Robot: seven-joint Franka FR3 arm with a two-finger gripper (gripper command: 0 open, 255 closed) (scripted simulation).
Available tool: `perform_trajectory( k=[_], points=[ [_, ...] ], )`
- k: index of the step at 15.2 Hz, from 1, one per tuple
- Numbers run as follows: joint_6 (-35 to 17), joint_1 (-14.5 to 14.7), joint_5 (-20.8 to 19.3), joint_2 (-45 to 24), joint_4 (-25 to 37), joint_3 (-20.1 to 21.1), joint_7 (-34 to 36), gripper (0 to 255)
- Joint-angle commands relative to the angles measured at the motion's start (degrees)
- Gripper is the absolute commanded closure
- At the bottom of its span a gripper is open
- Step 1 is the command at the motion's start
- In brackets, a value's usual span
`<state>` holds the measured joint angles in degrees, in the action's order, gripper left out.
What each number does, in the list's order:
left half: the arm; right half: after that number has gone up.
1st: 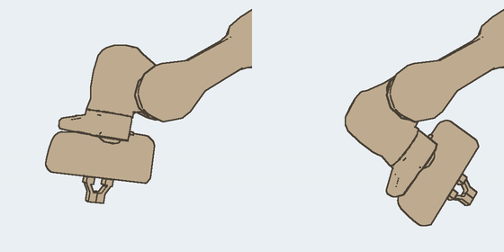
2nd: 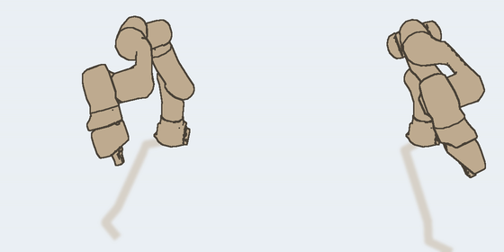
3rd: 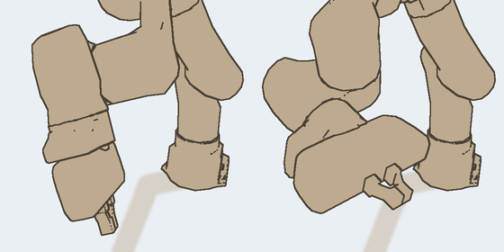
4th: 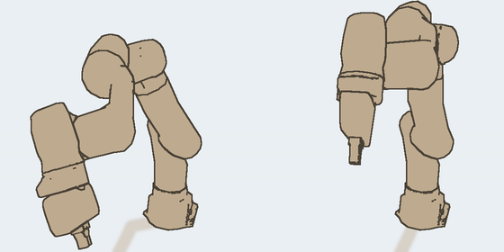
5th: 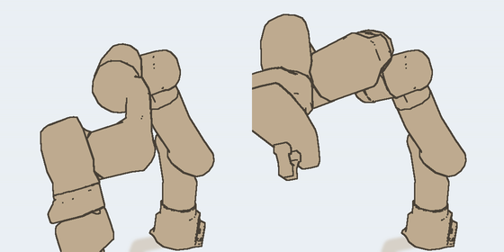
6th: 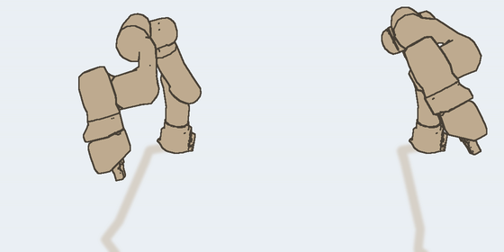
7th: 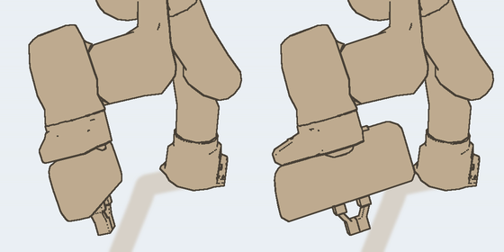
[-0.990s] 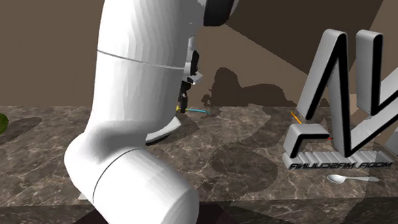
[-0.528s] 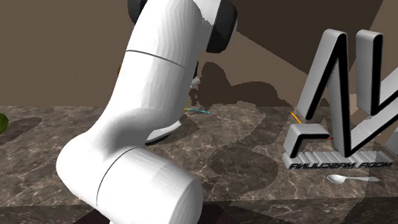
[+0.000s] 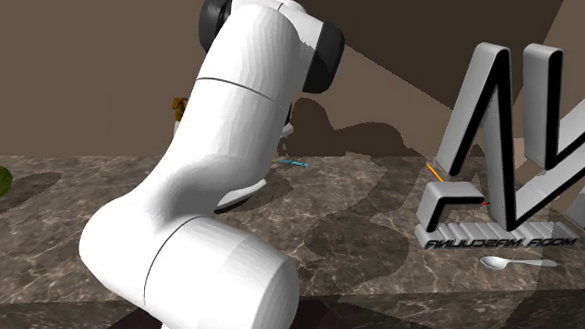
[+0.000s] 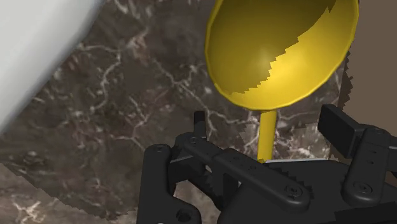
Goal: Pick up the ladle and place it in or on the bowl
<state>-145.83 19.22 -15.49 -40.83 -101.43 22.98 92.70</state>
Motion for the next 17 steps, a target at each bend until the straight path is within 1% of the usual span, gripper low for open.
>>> perform_trajectory(
  k=[1,8,9,17],
  points=[
    [-0.4,0.4,-0.3,-1.1,0.7,-0.4,0.2,0],
    [-0.4,0.4,-0.3,-1.1,0.7,-0.4,0.2,0],
    [-0.4,0.4,-0.3,-1.1,0.7,-0.4,0.2,255],
    [-0.4,0.5,-0.3,-1.2,0.8,-0.4,0.3,255]
  ],
)
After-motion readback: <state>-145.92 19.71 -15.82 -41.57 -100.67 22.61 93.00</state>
